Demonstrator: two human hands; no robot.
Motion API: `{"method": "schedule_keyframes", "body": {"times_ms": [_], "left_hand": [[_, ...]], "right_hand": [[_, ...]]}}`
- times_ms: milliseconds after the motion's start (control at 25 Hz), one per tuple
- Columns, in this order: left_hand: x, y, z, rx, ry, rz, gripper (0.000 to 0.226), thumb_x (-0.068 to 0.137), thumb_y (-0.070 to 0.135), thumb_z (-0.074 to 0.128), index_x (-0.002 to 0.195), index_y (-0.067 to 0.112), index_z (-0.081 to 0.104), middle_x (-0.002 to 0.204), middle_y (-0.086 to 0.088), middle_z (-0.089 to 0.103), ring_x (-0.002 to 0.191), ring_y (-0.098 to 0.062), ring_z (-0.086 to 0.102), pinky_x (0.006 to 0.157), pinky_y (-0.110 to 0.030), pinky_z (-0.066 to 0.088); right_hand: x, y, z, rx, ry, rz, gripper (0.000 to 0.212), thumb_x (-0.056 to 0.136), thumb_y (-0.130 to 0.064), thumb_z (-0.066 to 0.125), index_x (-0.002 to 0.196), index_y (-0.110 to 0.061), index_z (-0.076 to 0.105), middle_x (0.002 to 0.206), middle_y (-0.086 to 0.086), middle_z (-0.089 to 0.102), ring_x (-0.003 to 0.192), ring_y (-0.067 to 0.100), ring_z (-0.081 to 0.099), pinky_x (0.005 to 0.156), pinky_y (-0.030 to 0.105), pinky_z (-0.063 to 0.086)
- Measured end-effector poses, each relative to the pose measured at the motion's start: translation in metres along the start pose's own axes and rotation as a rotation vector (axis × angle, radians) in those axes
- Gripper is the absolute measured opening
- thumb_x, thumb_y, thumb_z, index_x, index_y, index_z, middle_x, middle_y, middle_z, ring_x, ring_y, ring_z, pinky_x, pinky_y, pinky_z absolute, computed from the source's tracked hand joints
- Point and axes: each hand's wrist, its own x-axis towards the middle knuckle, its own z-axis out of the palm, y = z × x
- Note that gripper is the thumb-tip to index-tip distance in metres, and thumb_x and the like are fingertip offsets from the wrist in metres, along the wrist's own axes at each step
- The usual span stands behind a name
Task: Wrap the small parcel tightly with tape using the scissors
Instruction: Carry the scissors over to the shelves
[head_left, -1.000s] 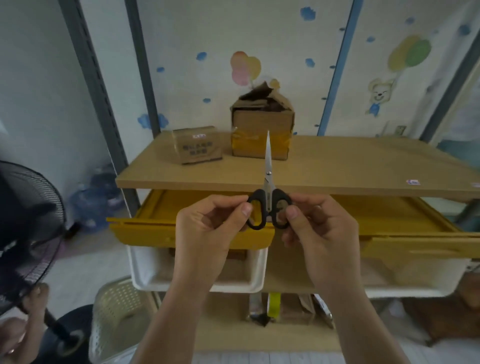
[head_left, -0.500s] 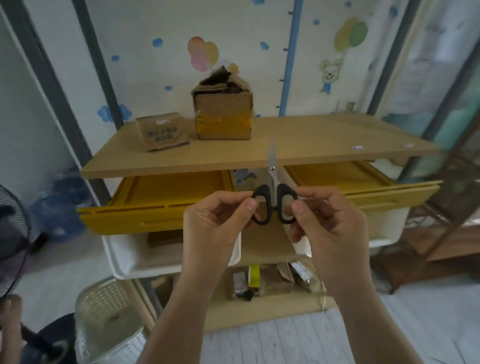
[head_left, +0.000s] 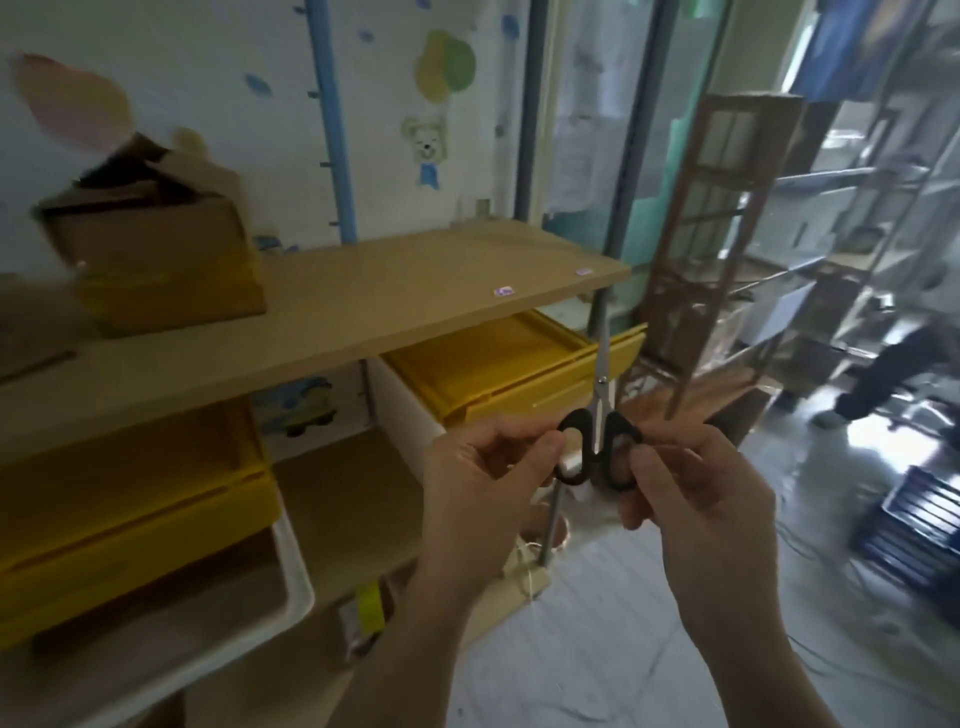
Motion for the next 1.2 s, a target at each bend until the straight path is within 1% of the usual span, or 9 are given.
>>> {"method": "schedule_keyframes", "body": {"times_ms": [80,240,400,560,600,720,840,1000,1200], "left_hand": [[0.025,-0.016,-0.007,-0.007,-0.048,-0.031,0.010,0.083,0.016,0.076,0.091,0.012,0.078,0.078,-0.006,0.076,0.071,-0.026,0.073,0.059,-0.032,0.061],[0.084,-0.037,-0.028,0.011,-0.148,-0.033,0.008,0.085,0.011,0.076,0.090,0.017,0.078,0.081,-0.002,0.077,0.077,-0.024,0.073,0.071,-0.044,0.061],[0.127,-0.047,-0.028,0.002,-0.134,-0.024,0.011,0.083,0.009,0.077,0.087,0.019,0.079,0.078,-0.004,0.076,0.075,-0.026,0.072,0.073,-0.047,0.061],[0.155,-0.057,-0.017,-0.045,0.006,-0.012,0.010,0.076,0.015,0.076,0.085,0.012,0.079,0.073,-0.008,0.075,0.069,-0.022,0.071,0.068,-0.032,0.061],[0.160,-0.061,-0.012,-0.018,0.057,-0.010,0.012,0.075,0.015,0.075,0.086,0.010,0.078,0.073,-0.008,0.075,0.068,-0.020,0.071,0.066,-0.031,0.061],[0.168,-0.075,0.006,0.110,0.234,-0.009,0.011,0.078,0.013,0.075,0.088,0.013,0.078,0.072,-0.006,0.075,0.067,-0.022,0.071,0.064,-0.038,0.062],[0.170,-0.075,0.024,0.145,0.361,-0.022,0.011,0.078,0.013,0.074,0.089,0.015,0.077,0.073,-0.006,0.076,0.068,-0.019,0.072,0.067,-0.029,0.061],[0.168,-0.068,0.039,0.190,0.443,0.008,0.011,0.082,0.004,0.074,0.090,0.009,0.077,0.075,-0.008,0.076,0.069,-0.019,0.072,0.067,-0.024,0.059],[0.147,-0.061,0.034,0.273,0.528,0.021,0.011,0.082,0.007,0.073,0.092,0.012,0.077,0.077,-0.006,0.077,0.071,-0.015,0.073,0.066,-0.019,0.057]], "right_hand": [[0.013,0.013,0.013,-0.038,0.045,-0.006,0.010,0.091,0.011,0.057,0.096,0.003,0.062,0.066,0.011,0.069,0.043,0.018,0.061,0.044,0.023,0.049],[0.050,0.037,0.048,-0.139,0.138,-0.009,0.012,0.091,0.005,0.063,0.094,-0.006,0.066,0.070,0.010,0.071,0.049,0.023,0.064,0.048,0.025,0.051],[0.090,0.046,0.066,-0.103,0.159,-0.038,0.014,0.090,0.004,0.064,0.093,-0.010,0.067,0.071,0.013,0.071,0.050,0.026,0.061,0.049,0.027,0.051],[0.141,0.069,0.068,-0.070,0.038,-0.055,0.014,0.089,0.004,0.064,0.097,-0.007,0.067,0.072,0.014,0.070,0.049,0.025,0.061,0.050,0.026,0.052],[0.154,0.077,0.066,-0.060,-0.006,-0.045,0.014,0.090,0.004,0.064,0.098,-0.008,0.067,0.073,0.013,0.070,0.049,0.024,0.061,0.050,0.025,0.052],[0.193,0.102,0.060,-0.047,-0.174,0.007,0.014,0.090,0.003,0.064,0.099,-0.009,0.067,0.072,0.008,0.071,0.048,0.020,0.062,0.050,0.022,0.052],[0.218,0.110,0.051,-0.009,-0.291,0.040,0.015,0.090,0.001,0.064,0.099,-0.011,0.067,0.073,0.007,0.071,0.049,0.019,0.062,0.049,0.022,0.051],[0.232,0.111,0.046,0.070,-0.390,0.050,0.015,0.091,0.000,0.064,0.099,-0.013,0.065,0.075,0.010,0.071,0.050,0.021,0.062,0.050,0.024,0.052],[0.219,0.109,0.049,0.122,-0.503,0.086,0.017,0.090,0.000,0.065,0.097,-0.016,0.065,0.075,0.010,0.070,0.050,0.022,0.062,0.050,0.025,0.052]]}}
